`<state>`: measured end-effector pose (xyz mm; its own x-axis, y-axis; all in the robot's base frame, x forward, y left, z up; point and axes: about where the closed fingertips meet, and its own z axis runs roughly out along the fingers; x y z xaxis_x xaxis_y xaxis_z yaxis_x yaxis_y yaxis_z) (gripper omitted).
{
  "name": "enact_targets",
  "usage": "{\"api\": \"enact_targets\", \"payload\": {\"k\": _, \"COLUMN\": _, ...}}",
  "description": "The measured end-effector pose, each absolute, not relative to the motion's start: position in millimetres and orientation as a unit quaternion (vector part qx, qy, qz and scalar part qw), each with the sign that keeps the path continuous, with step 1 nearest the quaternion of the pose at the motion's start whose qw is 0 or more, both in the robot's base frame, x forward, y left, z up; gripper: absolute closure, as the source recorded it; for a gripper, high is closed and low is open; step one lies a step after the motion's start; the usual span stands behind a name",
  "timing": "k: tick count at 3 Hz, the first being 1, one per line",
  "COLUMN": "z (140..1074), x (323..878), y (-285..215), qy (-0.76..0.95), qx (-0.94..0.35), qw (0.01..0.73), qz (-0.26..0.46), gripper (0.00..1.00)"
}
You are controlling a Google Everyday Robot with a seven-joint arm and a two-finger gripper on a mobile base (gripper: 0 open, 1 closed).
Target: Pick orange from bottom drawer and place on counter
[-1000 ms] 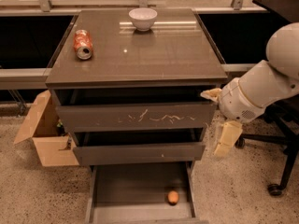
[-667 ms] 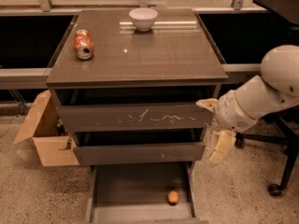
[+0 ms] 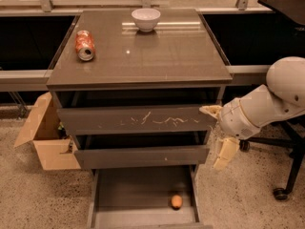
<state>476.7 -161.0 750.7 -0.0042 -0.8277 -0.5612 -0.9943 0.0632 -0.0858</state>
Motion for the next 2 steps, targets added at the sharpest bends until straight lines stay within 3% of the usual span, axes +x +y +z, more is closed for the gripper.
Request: {"api": "enact_targets", "payload": {"k": 2, "z": 692.4, "x": 479.7, "y": -172.7, "qy": 0.65, "qx": -0.697, "qw": 0.249, "qz": 0.173, "gripper": 0.0}}
